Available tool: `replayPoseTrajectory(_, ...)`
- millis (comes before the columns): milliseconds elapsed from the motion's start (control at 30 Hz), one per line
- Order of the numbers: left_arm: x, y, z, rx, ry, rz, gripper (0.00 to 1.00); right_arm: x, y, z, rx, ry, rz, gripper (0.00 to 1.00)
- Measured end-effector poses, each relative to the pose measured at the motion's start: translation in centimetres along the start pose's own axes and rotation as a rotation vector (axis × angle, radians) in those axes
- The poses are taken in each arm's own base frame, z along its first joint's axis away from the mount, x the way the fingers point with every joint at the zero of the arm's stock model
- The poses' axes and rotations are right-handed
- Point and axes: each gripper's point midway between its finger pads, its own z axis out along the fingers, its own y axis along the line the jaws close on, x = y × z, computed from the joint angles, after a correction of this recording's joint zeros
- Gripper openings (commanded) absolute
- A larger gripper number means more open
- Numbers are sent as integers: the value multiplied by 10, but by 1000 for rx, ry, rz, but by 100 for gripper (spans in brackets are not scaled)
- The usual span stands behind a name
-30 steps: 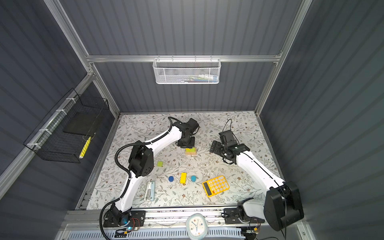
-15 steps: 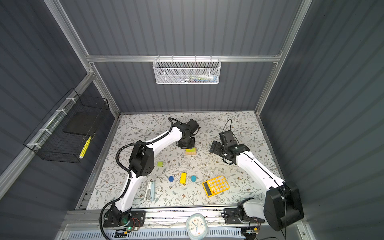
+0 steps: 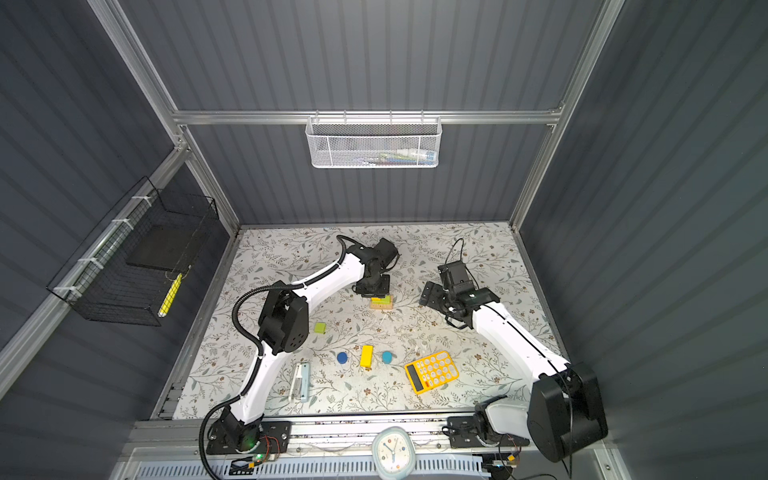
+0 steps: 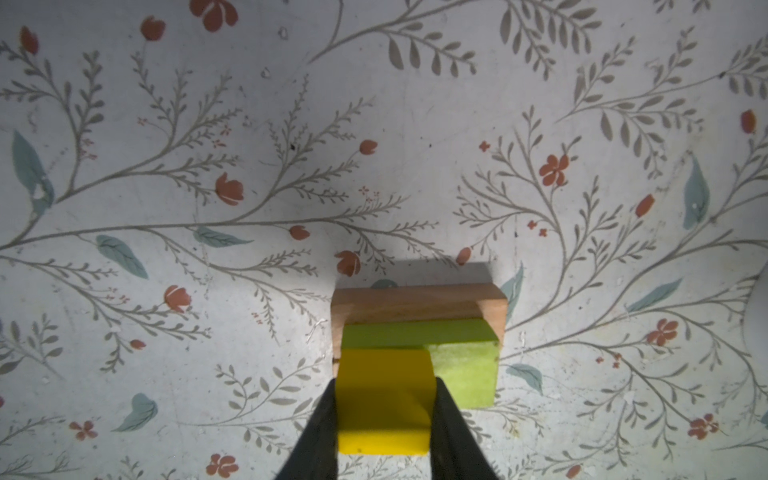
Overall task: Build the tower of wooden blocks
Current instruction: 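Lower the yellow cube onto the lime-green block with the left gripper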
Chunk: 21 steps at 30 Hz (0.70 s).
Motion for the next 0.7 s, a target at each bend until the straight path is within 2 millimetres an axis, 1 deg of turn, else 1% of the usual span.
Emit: replayPoseTrajectory(700,0,0,1,0,1,0,11,3,-1,2,-4,11,2,91)
